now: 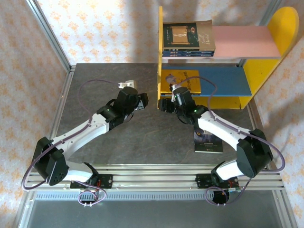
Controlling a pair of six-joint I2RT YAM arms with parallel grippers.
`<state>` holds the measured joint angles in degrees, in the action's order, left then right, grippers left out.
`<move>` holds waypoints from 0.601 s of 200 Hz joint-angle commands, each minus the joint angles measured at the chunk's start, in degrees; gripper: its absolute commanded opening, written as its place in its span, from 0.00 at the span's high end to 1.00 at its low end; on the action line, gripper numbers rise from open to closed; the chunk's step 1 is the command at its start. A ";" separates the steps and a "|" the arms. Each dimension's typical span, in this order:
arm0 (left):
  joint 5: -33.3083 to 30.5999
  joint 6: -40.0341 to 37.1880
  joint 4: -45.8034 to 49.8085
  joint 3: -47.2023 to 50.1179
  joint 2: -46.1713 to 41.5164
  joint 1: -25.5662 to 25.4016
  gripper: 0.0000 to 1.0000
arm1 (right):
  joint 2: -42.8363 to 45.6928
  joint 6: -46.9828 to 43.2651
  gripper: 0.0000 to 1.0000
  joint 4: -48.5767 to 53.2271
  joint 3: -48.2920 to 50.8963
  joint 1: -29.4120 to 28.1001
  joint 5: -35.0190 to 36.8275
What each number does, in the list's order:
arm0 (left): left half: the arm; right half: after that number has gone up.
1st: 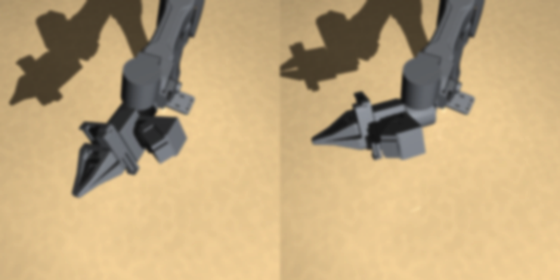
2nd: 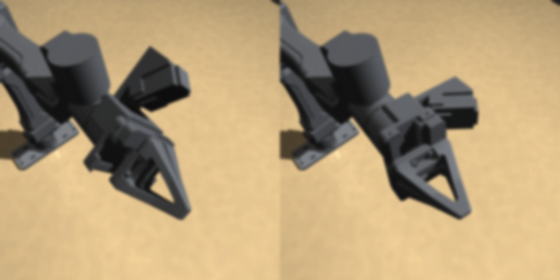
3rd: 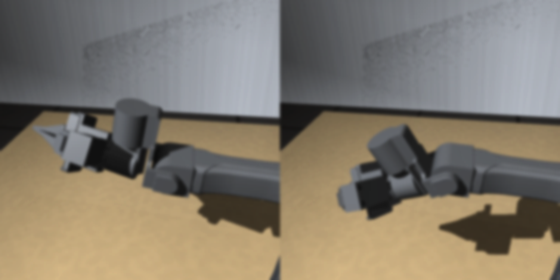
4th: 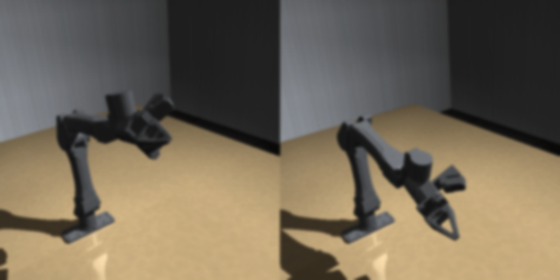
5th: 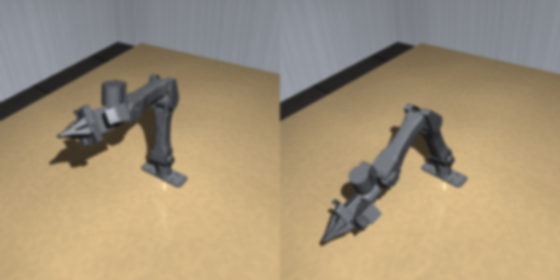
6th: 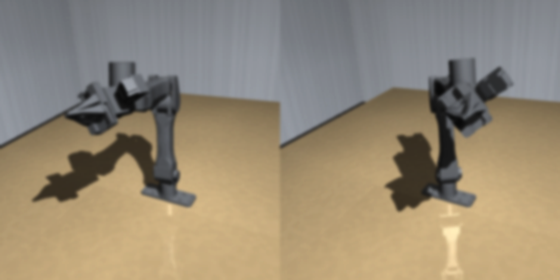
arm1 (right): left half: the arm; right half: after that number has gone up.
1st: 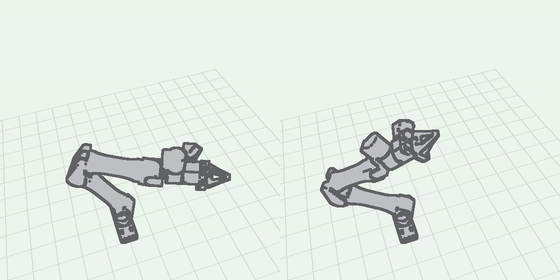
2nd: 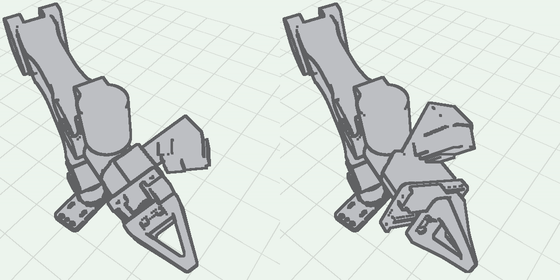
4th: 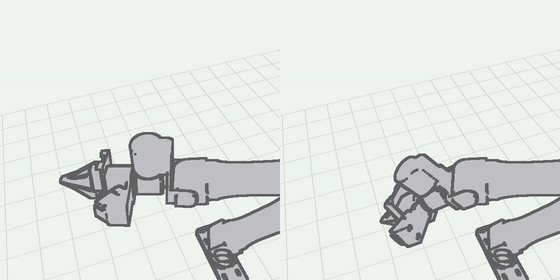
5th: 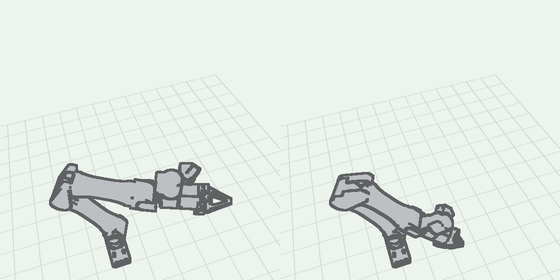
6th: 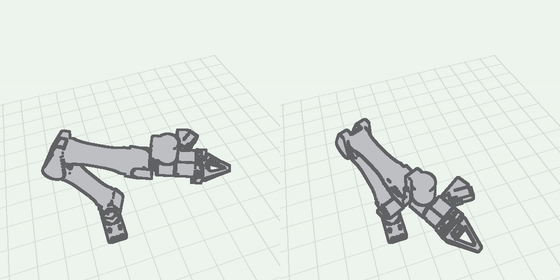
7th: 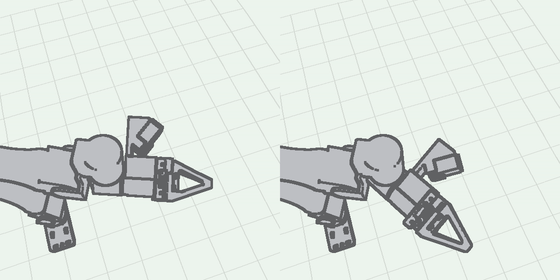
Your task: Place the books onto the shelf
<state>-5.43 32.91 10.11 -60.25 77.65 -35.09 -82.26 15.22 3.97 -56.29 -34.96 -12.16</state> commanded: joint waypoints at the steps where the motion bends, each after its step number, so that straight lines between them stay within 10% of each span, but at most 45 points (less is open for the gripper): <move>1: -1.98 0.05 0.25 0.92 -1.34 0.46 0.44 | -0.86 -0.37 0.39 -4.21 -0.10 -0.37 2.84; 120: -2.94 -0.04 0.72 1.71 -2.50 0.49 0.44 | -7.39 -2.11 0.39 -4.01 -6.53 -0.55 0.85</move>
<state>-6.44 33.04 10.11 -58.76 76.73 -35.09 -88.51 14.31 1.17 -59.81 -35.22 -11.57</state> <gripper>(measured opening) 0.563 0.610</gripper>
